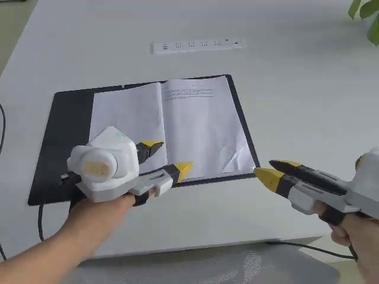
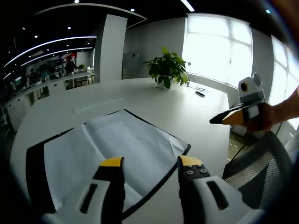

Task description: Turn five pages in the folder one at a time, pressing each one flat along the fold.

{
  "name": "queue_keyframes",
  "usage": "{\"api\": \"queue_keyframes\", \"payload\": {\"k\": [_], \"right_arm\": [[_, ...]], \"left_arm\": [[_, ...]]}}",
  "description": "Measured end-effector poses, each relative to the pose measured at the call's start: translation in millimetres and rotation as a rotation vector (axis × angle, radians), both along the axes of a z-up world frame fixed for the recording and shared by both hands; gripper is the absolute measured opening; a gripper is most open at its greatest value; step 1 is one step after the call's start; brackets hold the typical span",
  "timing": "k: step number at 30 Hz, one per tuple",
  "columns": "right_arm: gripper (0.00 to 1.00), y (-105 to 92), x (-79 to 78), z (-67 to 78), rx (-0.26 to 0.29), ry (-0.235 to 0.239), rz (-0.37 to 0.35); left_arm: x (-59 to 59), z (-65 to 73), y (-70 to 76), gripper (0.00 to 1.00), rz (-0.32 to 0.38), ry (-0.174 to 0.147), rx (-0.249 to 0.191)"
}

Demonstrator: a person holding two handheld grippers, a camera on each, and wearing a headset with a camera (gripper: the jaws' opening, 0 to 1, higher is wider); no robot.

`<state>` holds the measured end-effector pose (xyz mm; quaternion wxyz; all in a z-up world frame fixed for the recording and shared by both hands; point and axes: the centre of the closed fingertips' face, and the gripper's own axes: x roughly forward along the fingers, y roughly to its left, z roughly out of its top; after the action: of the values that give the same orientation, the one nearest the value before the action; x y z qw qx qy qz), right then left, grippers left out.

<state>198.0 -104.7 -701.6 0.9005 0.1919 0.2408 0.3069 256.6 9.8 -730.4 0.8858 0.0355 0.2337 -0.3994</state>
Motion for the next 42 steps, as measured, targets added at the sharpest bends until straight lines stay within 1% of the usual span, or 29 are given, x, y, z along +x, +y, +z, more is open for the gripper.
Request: {"api": "queue_keyframes", "payload": {"k": [1,2,5,6,7,8,9,10,14,17,19,20,23,24,25,27,28,29,30,35,36,39,42], "right_arm": [[0.30,-1.6,0.9,-1.4,-0.002,0.002,-0.005],[0.30,-4.5,2.3,-3.1,0.001,0.001,-0.013],[0.30,-10.0,6.4,-7.9,0.012,0.010,-0.031],[0.30,-11.4,7.6,-9.4,0.014,0.012,-0.034],[0.30,-14.0,10.0,-12.1,0.015,0.016,-0.043],[0.30,-15.4,11.2,-14.0,0.014,0.019,-0.047],[0.30,-16.8,13.1,-16.0,0.019,0.021,-0.047],[0.30,-17.8,14.7,-17.3,0.022,0.026,-0.051],[0.30,-21.4,22.5,-21.5,0.023,0.031,-0.058],[0.29,-22.0,26.3,-24.0,0.014,0.029,-0.049],[0.29,-22.2,29.1,-24.5,0.016,0.027,-0.042],[0.29,-22.3,30.4,-24.3,0.016,0.025,-0.039],[0.29,-22.9,32.8,-24.2,0.022,0.022,-0.039],[0.29,-22.7,33.2,-24.1,0.028,0.022,-0.040],[0.29,-22.6,33.1,-24.4,0.028,0.023,-0.040],[0.29,-22.0,32.1,-25.2,0.027,0.024,-0.033],[0.29,-22.1,31.6,-25.9,0.026,0.024,-0.032],[0.29,-22.2,30.3,-27.5,0.024,0.028,-0.029],[0.29,-22.5,29.5,-28.3,0.022,0.031,-0.027],[0.29,-26.9,26.1,-32.2,0.020,0.036,-0.029],[0.29,-28.3,25.6,-33.3,0.024,0.039,-0.031],[0.29,-28.9,25.0,-34.7,0.026,0.044,-0.032],[0.29,-29.0,24.9,-35.5,0.025,0.046,-0.030]], "left_arm": [[1.5,-4.2,-4.4,0.44,-0.005,0.000,0.002],[2.6,-8.0,-11.8,0.45,-0.006,0.000,0.005],[3.9,-18.0,-26.6,0.48,-0.013,0.007,0.016],[5.0,-21.7,-29.7,0.49,-0.011,0.006,0.025],[6.2,-27.3,-34.6,0.49,-0.010,0.014,0.032],[6.7,-28.5,-37.5,0.50,-0.006,0.014,0.031],[8.9,-31.2,-41.3,0.51,0.007,0.011,0.033],[10.5,-34.6,-43.9,0.52,0.012,0.014,0.037],[18.0,-44.7,-56.7,0.54,0.057,0.030,0.024],[21.7,-50.9,-62.9,0.58,0.081,0.030,0.024],[22.8,-52.4,-68.2,0.62,0.097,0.015,0.025],[23.5,-55.3,-71.0,0.64,0.105,0.008,0.028],[26.5,-60.2,-72.8,0.64,0.140,-0.012,0.050],[29.0,-60.7,-72.9,0.65,0.169,-0.014,0.040],[30.6,-61.9,-72.8,0.66,0.184,-0.018,0.043],[31.4,-70.1,-72.6,0.63,0.205,-0.009,0.071],[31.7,-73.3,-72.4,0.62,0.206,-0.017,0.089],[32.0,-74.5,-72.9,0.61,0.209,-0.033,0.100],[31.4,-74.4,-73.8,0.61,0.213,-0.032,0.092],[31.8,-74.5,-73.1,0.59,0.214,-0.046,0.102],[32.0,-74.5,-73.3,0.58,0.218,-0.040,0.093],[32.6,-74.1,-74.1,0.54,0.214,-0.042,0.090],[33.7,-74.3,-73.6,0.51,0.221,-0.037,0.081]]}}
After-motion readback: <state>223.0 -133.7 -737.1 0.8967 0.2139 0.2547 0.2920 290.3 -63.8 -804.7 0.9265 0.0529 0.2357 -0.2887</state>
